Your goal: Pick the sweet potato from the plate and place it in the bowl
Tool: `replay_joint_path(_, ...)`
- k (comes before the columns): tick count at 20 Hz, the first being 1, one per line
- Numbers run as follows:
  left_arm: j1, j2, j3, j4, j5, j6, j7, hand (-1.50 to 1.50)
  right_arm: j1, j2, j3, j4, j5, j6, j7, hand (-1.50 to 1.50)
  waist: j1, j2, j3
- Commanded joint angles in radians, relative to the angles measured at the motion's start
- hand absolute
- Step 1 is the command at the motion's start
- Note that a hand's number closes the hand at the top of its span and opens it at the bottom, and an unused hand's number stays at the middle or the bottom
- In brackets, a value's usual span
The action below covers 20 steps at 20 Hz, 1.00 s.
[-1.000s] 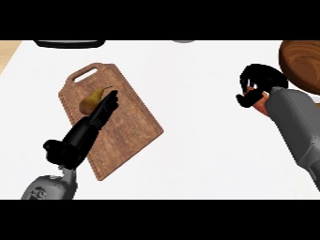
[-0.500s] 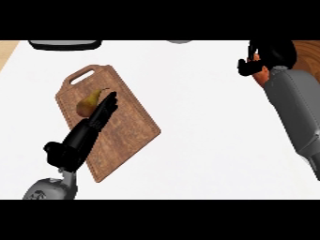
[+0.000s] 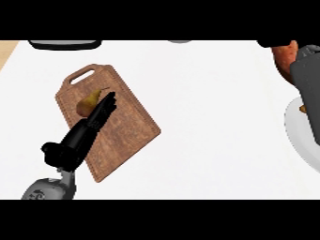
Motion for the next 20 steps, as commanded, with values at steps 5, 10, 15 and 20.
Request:
replay_joint_path(5, -0.032, -0.007, 0.014, 0.003, -0.002, -0.016, 0.019, 0.0, -0.004, -0.121, -0.038, 0.184, 0.066, -0.103, -0.069, 1.5, 0.017, 0.008, 0.001)
replay_joint_path(10, -0.064, -0.029, 0.007, 0.061, -0.012, -0.019, -0.004, 0.0, -0.041, -0.225, -0.083, 0.335, 0.101, -0.244, -0.154, 1.5, 0.031, 0.017, 0.001)
replay_joint_path(15, -0.068, -0.025, 0.005, 0.039, -0.012, -0.03, 0.003, 0.0, -0.04, -0.269, -0.088, 0.496, 0.124, -0.23, -0.187, 1.5, 0.055, 0.027, 0.003)
replay_joint_path(20, -0.081, -0.014, 0.002, 0.012, -0.01, -0.04, 0.036, 0.0, -0.082, -0.306, -0.165, 0.597, 0.018, 0.063, -0.201, 1.5, 0.062, 0.027, 0.004)
